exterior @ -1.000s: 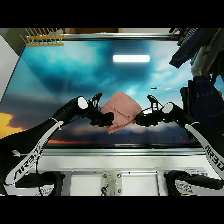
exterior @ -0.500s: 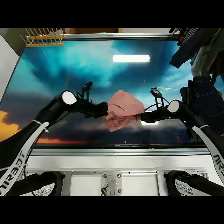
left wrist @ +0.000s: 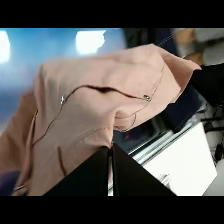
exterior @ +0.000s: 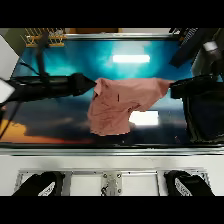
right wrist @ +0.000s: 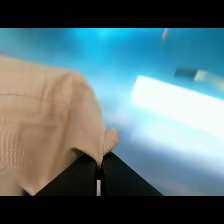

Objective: Fold the clothes and pants, and hang the long-sleeved shirts on hangers.

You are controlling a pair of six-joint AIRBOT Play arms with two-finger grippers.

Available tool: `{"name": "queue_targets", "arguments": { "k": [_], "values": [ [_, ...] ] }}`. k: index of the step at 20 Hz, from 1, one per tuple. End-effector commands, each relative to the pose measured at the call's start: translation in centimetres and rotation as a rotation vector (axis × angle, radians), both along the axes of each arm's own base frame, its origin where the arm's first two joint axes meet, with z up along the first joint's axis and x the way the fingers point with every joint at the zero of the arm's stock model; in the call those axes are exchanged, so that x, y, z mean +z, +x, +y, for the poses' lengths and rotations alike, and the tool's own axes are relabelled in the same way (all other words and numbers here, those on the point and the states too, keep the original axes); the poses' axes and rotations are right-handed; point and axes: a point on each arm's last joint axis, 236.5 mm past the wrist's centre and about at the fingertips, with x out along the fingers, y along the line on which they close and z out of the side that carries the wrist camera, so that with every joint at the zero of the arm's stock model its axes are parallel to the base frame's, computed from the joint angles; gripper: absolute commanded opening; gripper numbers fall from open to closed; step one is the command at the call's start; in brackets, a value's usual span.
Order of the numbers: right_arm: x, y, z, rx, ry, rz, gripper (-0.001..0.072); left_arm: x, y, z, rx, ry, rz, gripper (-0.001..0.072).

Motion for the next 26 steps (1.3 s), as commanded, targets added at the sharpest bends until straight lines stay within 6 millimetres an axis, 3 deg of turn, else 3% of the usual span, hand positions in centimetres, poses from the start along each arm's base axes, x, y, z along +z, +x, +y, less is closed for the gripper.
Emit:
{"name": "queue_targets", "arguments": {
  "k": [1, 4, 7, 10, 12, 15, 17, 19, 21, 22, 23, 24, 25, 26],
  "values": [
    [12.0, -5.0, -0.8, -0.023, 0.014, -0.287, 0.0004, 9.7, -5.5, 1.0, -0.011, -0.093, -0.223, 0.0012],
    [16.6, -7.8, -1.6, -0.070, 0.042, -0.401, 0.0004, 12.7, -8.7, 1.9, -0.002, -0.147, -0.293, 0.0012],
    [17.7, -8.8, -1.8, -0.098, 0.080, -0.425, 0.0004, 13.4, -10.0, 2.4, 0.003, -0.171, -0.292, 0.0012],
    [17.6, -8.0, -1.8, -0.120, 0.128, -0.406, 0.0004, 11.8, -8.8, 1.9, 0.004, -0.155, -0.242, 0.0012],
    [16.7, -5.8, -1.4, -0.144, 0.191, -0.353, 0.0003, 7.7, -6.0, 1.4, 0.021, -0.095, -0.148, 0.0012],
    [11.9, -0.2, 0.8, -0.116, 0.274, -0.167, 0.0003, -3.1, 0.8, 2.0, 0.146, 0.068, 0.065, 0.0012],
    [6.4, 5.3, 2.2, -0.116, 0.284, -0.031, 0.0003, -9.7, 5.9, 2.9, 0.241, 0.121, 0.158, 0.0012],
    [0.2, 12.2, 3.1, -0.151, 0.293, 0.034, 0.0003, -15.7, 11.4, 4.5, 0.352, 0.133, 0.225, 0.0012],
    [-5.0, 19.3, 3.3, -0.196, 0.295, -0.012, 0.0006, -20.6, 16.7, 6.6, 0.458, 0.123, 0.277, 0.0012],
    [-7.3, 22.0, 3.4, -0.214, 0.298, -0.021, 0.0027, -22.3, 19.1, 7.4, 0.498, 0.084, 0.324, 0.0059],
    [-8.8, 23.8, 3.6, -0.224, 0.309, -0.015, 0.0234, -23.2, 21.1, 8.1, 0.528, 0.033, 0.369, 0.0429],
    [-9.8, 25.1, 3.9, -0.221, 0.312, 0.002, 0.0575, -23.6, 22.8, 9.0, 0.554, -0.028, 0.413, 0.0704],
    [-9.9, 25.7, 3.9, -0.212, 0.304, 0.006, 0.0712, -23.2, 24.3, 9.9, 0.568, -0.096, 0.445, 0.0703],
    [-9.0, 25.9, 3.5, -0.194, 0.280, -0.016, 0.0712, -22.5, 25.1, 10.9, 0.563, -0.125, 0.445, 0.0703]
  ]
}}
